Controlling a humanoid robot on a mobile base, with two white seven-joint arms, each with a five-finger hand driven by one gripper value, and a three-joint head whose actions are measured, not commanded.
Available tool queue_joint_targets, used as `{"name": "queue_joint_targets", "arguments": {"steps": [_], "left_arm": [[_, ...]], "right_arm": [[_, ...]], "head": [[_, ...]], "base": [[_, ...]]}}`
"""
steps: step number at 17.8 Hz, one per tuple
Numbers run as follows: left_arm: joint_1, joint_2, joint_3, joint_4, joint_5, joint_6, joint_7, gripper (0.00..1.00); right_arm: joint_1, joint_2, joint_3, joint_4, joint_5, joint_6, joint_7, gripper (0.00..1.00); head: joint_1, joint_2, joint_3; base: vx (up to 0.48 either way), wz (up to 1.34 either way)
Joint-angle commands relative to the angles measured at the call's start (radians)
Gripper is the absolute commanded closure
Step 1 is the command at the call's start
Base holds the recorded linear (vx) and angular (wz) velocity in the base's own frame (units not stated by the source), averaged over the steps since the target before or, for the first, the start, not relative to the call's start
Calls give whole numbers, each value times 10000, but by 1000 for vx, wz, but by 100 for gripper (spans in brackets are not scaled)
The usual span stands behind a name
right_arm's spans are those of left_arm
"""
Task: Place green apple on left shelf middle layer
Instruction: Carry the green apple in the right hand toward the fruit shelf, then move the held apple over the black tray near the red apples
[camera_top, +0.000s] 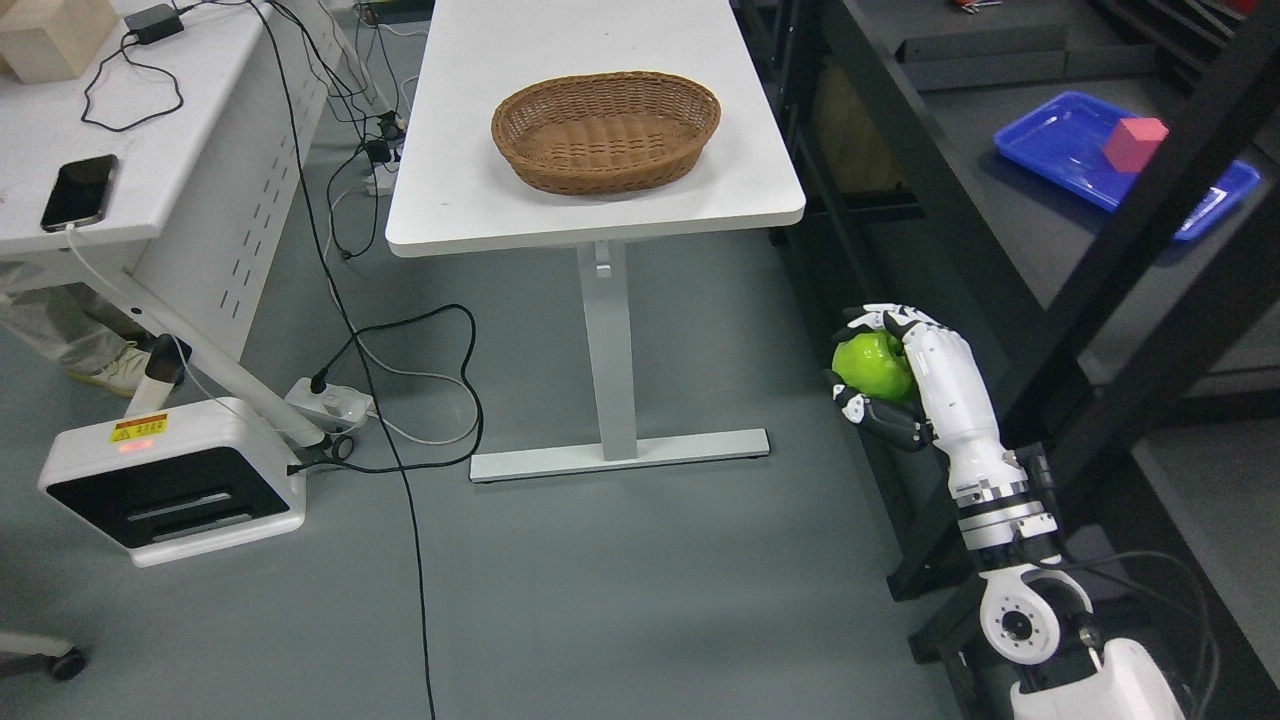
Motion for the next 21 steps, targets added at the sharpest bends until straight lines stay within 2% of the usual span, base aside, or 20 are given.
{"name": "queue_joint_targets", "arguments": {"steps": [1, 10, 18, 21], "left_arm": [[-3, 175, 0, 9, 0, 2, 3, 0], [-3, 175, 0, 9, 0, 2, 3, 0], [-3, 175, 0, 9, 0, 2, 3, 0], [-3, 175, 0, -6, 0, 2, 3, 0]], "right_arm": [[-198, 51, 131, -12, 0, -12, -32, 100], [-60, 20, 69, -12, 15, 19, -32, 100], [-75, -41, 115, -12, 15, 171, 59, 100], [-167, -133, 558, 4, 107, 386, 1375, 100]], "head": [[0, 0, 0], [0, 0, 0], [0, -1, 0], [0, -2, 0]], "base": [[-299, -234], [-207, -774], [24, -1071], [116, -886]]}}
